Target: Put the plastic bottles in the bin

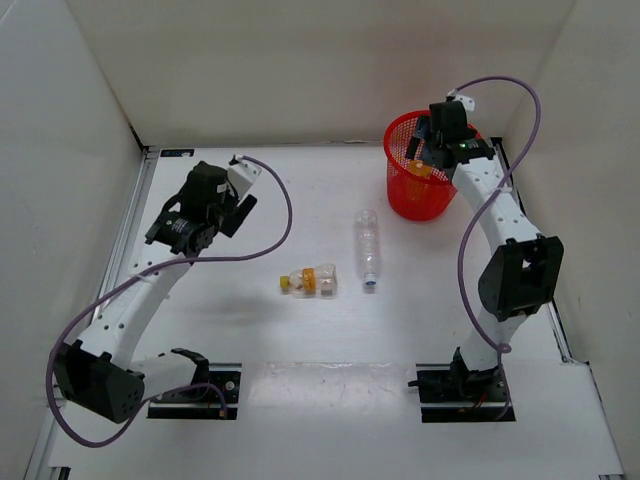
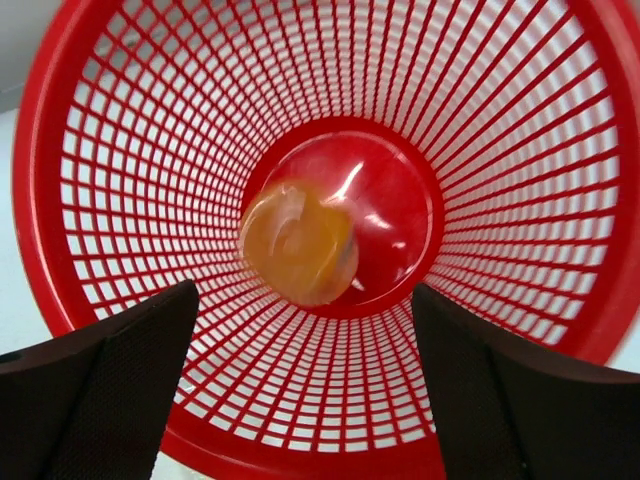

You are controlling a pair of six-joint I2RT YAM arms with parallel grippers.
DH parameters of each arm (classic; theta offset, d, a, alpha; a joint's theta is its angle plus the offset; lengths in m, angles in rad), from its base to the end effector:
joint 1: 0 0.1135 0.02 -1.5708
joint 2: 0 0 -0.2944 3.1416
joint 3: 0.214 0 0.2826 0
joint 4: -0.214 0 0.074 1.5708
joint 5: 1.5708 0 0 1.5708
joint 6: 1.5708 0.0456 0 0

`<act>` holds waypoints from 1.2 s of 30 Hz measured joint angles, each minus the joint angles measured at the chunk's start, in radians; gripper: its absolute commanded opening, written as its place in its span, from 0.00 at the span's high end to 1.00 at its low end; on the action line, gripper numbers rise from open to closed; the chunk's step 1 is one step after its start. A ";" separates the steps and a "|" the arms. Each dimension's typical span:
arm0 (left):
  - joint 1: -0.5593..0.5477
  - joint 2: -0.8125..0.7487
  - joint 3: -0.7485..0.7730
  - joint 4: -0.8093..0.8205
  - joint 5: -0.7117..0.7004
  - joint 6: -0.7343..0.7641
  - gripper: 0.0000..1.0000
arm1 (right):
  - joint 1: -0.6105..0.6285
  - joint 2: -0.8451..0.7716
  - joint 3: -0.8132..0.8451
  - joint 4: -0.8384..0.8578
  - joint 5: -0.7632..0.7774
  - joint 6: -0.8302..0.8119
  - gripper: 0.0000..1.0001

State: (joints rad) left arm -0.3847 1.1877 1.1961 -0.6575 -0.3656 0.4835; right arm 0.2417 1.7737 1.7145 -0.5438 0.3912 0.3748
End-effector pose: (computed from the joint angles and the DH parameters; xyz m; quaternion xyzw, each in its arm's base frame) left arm 0.2642 -0.0894 0.3784 0.2971 0.8331 0.1842 0.4287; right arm 0.4452 0.0918 0.3796 0.1480 0.8604 -0.0255 0.4870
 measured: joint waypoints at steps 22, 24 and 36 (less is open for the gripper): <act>0.128 -0.234 -0.281 0.019 0.008 -0.104 0.00 | 0.363 0.018 -0.388 -0.053 -0.166 -0.003 0.05; 0.151 -0.238 -0.289 0.013 0.013 -0.118 0.00 | 0.357 0.072 -0.387 -0.053 -0.167 0.012 0.07; 0.256 -0.279 -0.270 -0.029 0.109 -0.175 0.00 | 0.398 0.032 -0.378 -0.028 -0.136 0.021 0.84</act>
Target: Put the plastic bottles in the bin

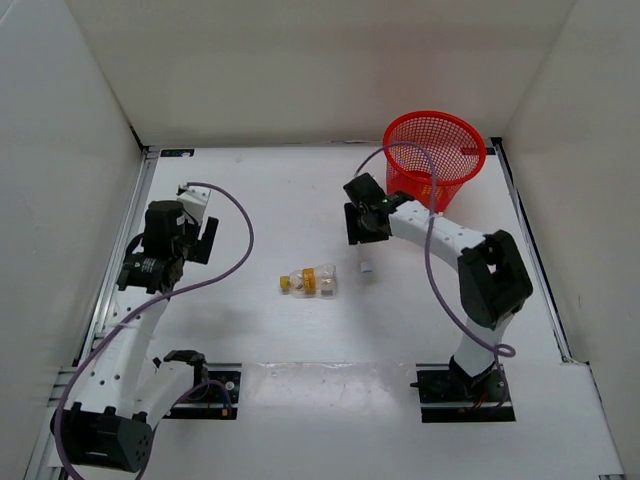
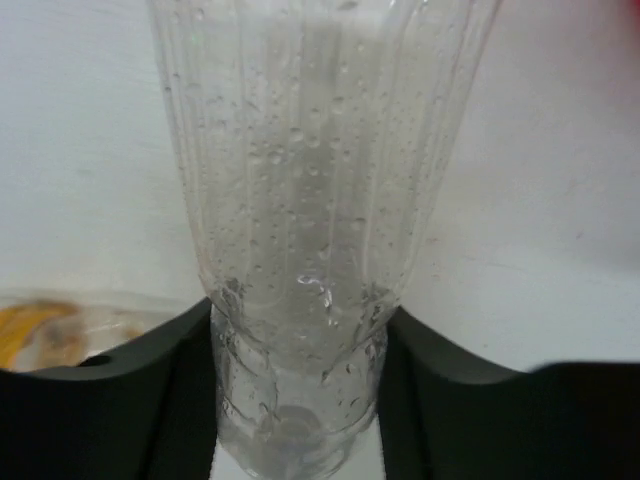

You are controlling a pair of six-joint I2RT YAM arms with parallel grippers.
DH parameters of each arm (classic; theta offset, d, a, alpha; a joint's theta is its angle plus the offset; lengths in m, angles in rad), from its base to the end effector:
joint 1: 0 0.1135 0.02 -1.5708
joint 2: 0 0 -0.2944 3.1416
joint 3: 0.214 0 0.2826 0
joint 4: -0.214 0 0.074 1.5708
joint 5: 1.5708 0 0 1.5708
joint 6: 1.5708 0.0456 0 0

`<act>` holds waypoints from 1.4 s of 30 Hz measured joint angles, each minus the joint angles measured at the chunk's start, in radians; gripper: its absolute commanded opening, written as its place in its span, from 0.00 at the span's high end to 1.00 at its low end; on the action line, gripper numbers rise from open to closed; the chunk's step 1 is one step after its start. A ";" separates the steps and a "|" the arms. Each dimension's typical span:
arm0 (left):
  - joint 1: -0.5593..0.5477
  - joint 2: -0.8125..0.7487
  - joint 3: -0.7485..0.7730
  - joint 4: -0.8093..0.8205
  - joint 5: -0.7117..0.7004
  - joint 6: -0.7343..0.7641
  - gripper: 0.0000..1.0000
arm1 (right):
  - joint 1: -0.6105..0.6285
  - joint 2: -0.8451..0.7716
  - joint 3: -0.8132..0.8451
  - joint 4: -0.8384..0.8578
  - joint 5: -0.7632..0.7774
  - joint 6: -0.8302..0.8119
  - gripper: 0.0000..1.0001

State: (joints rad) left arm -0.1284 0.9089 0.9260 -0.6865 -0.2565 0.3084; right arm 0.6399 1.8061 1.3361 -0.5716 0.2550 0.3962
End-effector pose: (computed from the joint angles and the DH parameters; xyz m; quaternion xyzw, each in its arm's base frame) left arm 0.2065 -0.0150 0.3372 0.1390 0.8836 0.1535 0.4199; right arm 0.3451 0.2426 0.2263 -0.0834 0.9543 0.0218 0.2861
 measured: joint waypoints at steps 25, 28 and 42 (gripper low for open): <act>0.095 0.042 -0.081 -0.015 -0.205 -0.121 0.00 | -0.425 0.197 0.611 -0.022 0.179 -0.106 0.04; 0.095 0.050 -0.080 -0.015 -0.217 -0.126 0.00 | -0.425 0.166 0.612 -0.026 0.163 -0.131 0.02; 0.111 -0.022 -0.077 -0.040 0.118 0.043 0.00 | 0.044 -0.215 0.281 0.077 -0.350 -0.597 0.04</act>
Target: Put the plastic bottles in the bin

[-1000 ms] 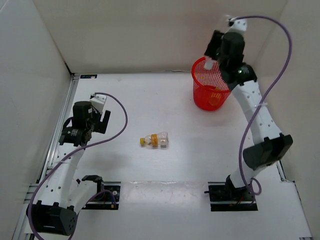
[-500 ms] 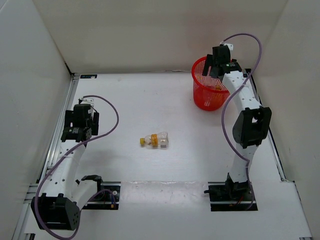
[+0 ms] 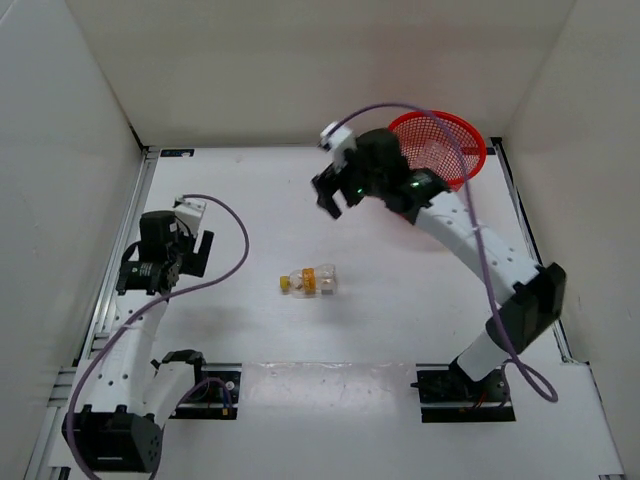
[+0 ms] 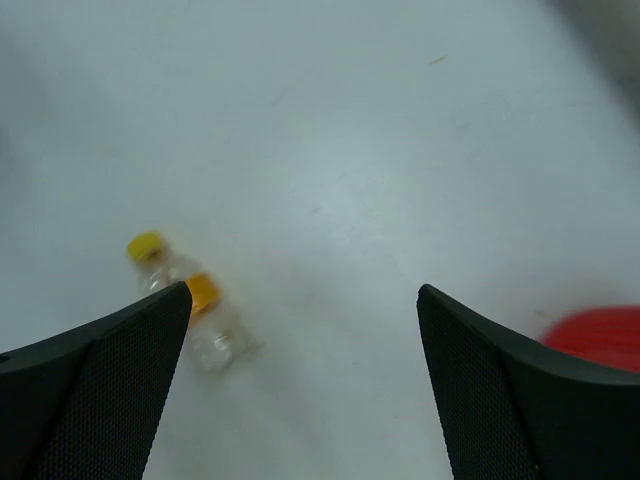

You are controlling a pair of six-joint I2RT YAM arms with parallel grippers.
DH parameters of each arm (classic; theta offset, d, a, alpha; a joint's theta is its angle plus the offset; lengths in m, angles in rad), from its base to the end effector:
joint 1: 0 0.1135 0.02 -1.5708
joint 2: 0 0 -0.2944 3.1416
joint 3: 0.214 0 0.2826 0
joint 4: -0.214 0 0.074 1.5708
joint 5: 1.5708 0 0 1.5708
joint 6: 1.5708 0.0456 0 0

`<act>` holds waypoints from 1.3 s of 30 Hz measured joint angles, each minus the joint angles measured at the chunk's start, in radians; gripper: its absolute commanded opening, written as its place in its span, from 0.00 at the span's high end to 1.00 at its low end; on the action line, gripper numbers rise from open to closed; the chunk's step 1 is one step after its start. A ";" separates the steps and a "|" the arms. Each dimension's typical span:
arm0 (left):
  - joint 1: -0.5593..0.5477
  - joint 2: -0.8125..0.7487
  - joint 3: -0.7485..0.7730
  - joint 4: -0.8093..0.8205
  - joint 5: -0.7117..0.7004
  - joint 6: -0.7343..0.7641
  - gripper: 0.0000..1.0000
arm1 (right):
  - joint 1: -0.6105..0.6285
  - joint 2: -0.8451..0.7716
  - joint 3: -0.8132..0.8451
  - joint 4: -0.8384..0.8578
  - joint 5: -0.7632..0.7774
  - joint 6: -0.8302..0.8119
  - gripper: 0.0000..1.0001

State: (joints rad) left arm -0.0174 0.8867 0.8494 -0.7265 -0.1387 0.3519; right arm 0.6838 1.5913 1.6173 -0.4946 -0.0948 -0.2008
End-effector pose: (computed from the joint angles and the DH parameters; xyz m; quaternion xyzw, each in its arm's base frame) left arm 0.1983 0.0029 0.3089 0.1417 0.9069 0.1280 0.3756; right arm 0.3128 0.2605 0.4211 -0.3867 0.7585 0.1643 0.4982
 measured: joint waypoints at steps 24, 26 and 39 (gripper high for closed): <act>0.101 -0.022 -0.037 -0.026 -0.029 -0.173 0.00 | 0.265 0.476 -0.038 -0.177 0.100 -0.026 0.73; 0.101 -0.020 -0.037 -0.027 -0.029 -0.177 0.00 | 0.251 0.453 -0.040 -0.168 0.124 0.021 0.79; 0.101 -0.006 -0.034 -0.030 -0.010 -0.188 0.00 | -0.266 0.063 0.220 0.294 0.529 0.512 0.80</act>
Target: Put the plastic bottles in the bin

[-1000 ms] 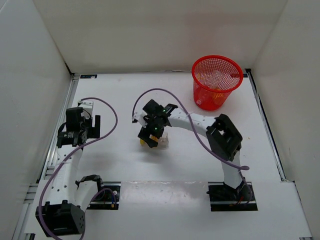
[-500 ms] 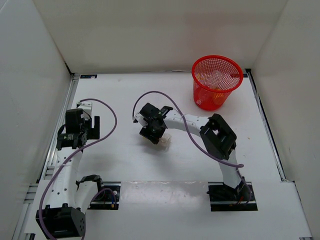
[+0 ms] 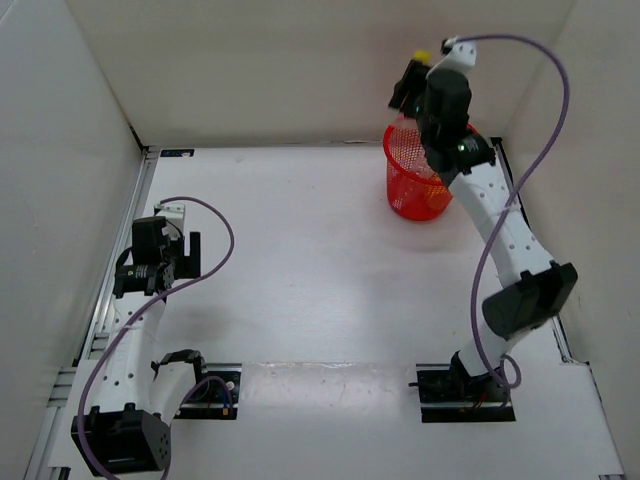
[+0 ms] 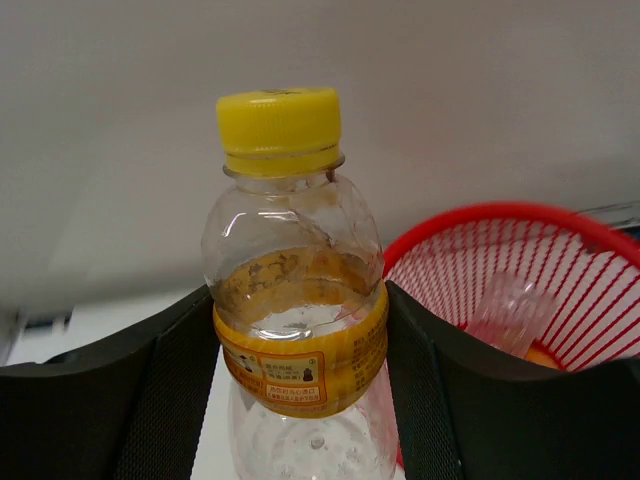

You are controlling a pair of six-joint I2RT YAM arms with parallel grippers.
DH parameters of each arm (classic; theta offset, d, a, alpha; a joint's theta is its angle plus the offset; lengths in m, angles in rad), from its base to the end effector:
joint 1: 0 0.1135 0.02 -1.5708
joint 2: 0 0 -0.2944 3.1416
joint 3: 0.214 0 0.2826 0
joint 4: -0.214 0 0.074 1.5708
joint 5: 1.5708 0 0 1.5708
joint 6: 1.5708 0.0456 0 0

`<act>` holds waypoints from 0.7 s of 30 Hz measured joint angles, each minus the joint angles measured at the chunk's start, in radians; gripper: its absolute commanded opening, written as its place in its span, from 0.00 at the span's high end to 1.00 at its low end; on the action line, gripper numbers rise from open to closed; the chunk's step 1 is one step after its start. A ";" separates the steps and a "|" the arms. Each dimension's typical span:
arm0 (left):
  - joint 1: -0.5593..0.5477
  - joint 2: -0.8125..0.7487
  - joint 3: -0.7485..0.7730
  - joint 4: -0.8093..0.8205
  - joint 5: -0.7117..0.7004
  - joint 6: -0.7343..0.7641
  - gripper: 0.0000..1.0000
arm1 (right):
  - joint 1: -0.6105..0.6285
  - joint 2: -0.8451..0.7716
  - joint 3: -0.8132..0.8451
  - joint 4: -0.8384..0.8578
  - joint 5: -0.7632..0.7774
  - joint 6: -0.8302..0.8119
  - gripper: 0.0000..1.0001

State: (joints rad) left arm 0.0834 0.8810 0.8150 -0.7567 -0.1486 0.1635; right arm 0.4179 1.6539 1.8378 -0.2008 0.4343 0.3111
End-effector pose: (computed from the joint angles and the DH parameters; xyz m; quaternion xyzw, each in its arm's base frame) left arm 0.1919 0.0228 0.2950 0.0101 0.9286 0.1134 0.3531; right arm 0.3919 0.1530 0.5144 0.1137 0.7034 0.1005 0.6944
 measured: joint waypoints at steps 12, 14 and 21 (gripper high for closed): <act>0.000 0.012 0.014 0.000 0.040 -0.002 0.00 | -0.137 0.305 0.204 -0.357 0.229 0.078 0.08; 0.000 0.012 0.021 0.002 0.046 0.002 0.00 | -0.158 0.306 0.192 -0.409 0.186 0.081 0.00; 0.000 0.012 0.022 0.001 0.090 0.021 0.00 | -0.110 0.263 0.298 -0.497 0.113 -0.002 0.00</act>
State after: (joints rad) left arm 0.0834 0.8928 0.8371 -0.7555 -0.0586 0.1841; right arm 0.3077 1.9167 2.1353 -0.6983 0.5472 0.3096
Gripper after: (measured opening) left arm 0.996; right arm 0.998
